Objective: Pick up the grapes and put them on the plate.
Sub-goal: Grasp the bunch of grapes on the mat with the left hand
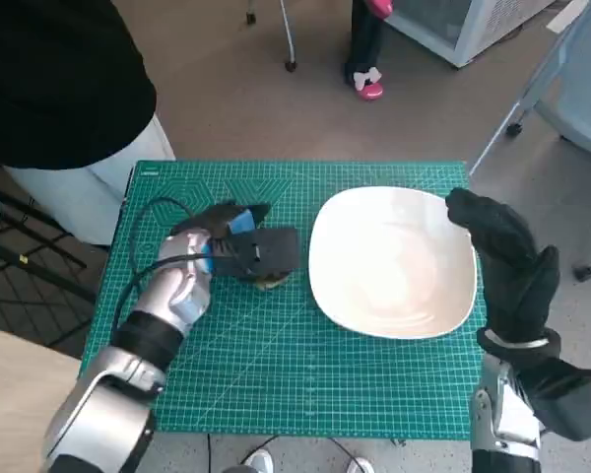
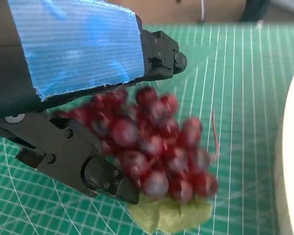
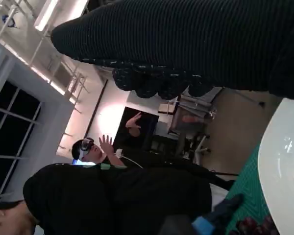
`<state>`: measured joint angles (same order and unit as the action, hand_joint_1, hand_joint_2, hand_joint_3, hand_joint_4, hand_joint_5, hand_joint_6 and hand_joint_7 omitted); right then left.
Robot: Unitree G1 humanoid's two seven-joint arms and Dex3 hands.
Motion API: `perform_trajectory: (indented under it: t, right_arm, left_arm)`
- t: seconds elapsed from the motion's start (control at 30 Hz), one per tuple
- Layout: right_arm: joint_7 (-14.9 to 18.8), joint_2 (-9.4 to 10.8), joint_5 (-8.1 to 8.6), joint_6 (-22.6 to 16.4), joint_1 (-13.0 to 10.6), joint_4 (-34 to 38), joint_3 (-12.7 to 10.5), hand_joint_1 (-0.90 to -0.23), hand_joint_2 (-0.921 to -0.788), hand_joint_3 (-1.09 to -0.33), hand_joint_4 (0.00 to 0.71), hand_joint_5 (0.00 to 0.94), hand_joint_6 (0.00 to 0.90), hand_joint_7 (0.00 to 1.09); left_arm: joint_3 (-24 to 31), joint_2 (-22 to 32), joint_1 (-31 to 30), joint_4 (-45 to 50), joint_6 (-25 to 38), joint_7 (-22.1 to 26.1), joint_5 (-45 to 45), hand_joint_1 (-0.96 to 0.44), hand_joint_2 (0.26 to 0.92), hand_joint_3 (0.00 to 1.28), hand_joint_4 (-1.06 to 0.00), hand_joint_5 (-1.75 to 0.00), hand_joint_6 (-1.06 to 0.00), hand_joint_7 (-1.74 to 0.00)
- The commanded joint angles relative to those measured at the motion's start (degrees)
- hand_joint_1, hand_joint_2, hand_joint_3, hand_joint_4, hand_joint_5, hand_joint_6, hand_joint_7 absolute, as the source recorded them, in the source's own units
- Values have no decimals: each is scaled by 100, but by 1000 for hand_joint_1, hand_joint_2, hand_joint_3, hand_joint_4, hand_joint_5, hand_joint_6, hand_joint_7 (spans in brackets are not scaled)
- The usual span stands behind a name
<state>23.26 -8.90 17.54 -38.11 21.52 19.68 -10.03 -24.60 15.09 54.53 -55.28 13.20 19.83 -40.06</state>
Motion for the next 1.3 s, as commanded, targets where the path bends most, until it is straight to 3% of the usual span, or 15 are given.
perform_trajectory:
  t: [0.03, 0.47, 1.3]
  right_arm:
    - [25, -43, -51, 13, -105, 76, -10, -623, -921, -841, 396, 0, 204, 139]
    - [-30, -11, -73, 15, -137, 28, -9, -625, -921, -841, 394, 0, 204, 139]
    - [-19, 7, -57, 4, -70, 85, 9, -610, -921, -847, 395, 1, 203, 141]
  left_arm:
    - [-107, -108, 319, -516, -219, -98, 69, -219, 731, 7, 1, 1, -203, -2]
    - [-230, -168, 506, -1071, -472, -108, 148, -228, 740, 8, 1, 1, -207, -3]
    - [-331, -164, 568, -1268, -522, -203, 220, -184, 752, 7, -3, -1, -220, -5]
